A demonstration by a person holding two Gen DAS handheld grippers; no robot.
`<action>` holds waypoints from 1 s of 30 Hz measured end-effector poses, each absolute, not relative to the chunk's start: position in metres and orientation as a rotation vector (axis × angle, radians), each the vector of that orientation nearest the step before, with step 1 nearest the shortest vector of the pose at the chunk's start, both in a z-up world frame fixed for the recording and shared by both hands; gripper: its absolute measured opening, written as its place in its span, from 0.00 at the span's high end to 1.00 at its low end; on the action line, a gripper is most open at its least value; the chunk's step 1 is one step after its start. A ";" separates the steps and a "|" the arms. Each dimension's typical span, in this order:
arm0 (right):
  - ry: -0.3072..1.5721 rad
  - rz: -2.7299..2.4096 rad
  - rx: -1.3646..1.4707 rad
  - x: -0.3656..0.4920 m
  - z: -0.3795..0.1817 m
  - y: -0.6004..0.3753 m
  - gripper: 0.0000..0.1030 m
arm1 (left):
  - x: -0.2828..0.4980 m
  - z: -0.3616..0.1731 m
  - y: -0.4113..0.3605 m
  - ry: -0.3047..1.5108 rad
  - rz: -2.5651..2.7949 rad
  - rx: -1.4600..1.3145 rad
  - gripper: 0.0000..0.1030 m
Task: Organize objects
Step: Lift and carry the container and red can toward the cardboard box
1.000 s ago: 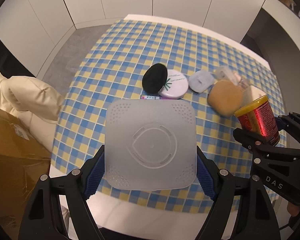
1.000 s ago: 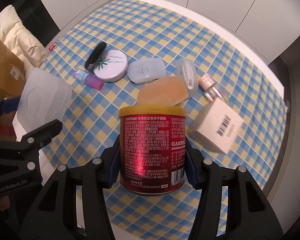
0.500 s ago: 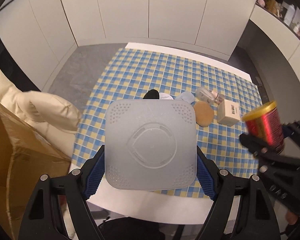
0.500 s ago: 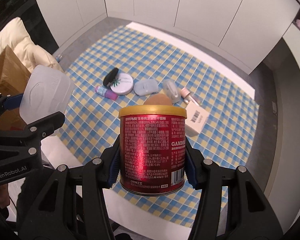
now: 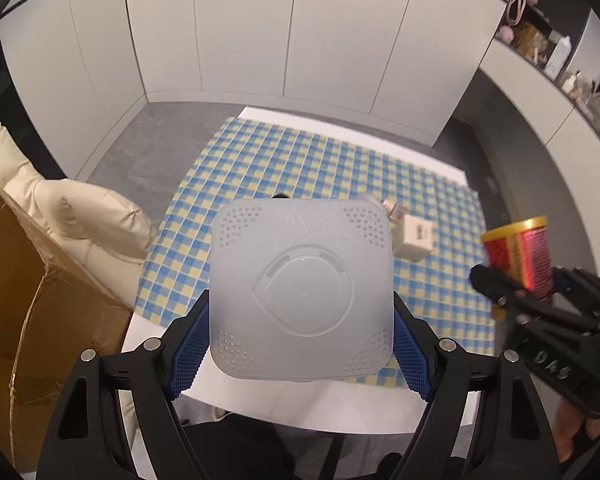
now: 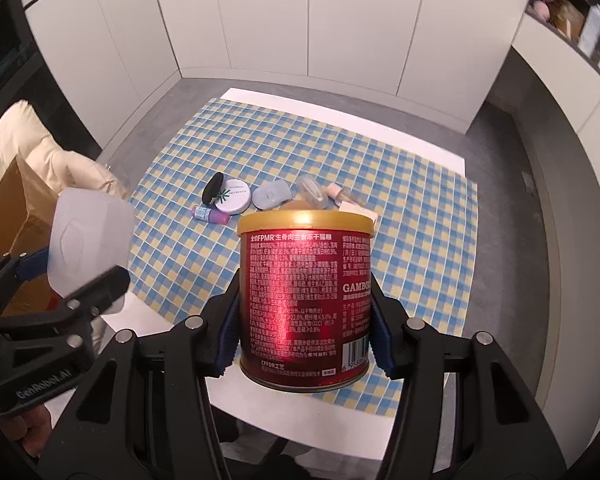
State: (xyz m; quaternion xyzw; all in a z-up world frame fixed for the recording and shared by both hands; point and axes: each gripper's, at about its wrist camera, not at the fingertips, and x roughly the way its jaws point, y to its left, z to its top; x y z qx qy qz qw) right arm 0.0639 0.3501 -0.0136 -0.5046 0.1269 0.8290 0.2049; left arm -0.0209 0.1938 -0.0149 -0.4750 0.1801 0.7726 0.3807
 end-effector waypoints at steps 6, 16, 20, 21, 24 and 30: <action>0.285 2.315 -1.380 0.068 -0.005 0.345 0.46 | -0.019 -0.016 0.187 0.522 2.023 -1.123 0.21; 0.327 2.306 -1.371 0.071 -0.022 0.350 0.46 | -0.017 -0.018 0.183 0.494 1.982 -1.144 0.21; 0.323 2.325 -1.369 0.068 -0.021 0.347 0.46 | -0.019 -0.016 0.178 0.499 1.996 -1.119 0.21; 0.325 2.331 -1.367 0.066 -0.021 0.345 0.46 | -0.021 -0.015 0.176 0.494 2.001 -1.121 0.21; 0.318 2.344 -1.373 0.061 -0.021 0.339 0.46 | -0.025 -0.015 0.170 0.484 2.011 -1.121 0.21; 0.281 2.373 -1.378 0.053 -0.020 0.324 0.46 | -0.032 -0.013 0.163 0.470 2.027 -1.122 0.21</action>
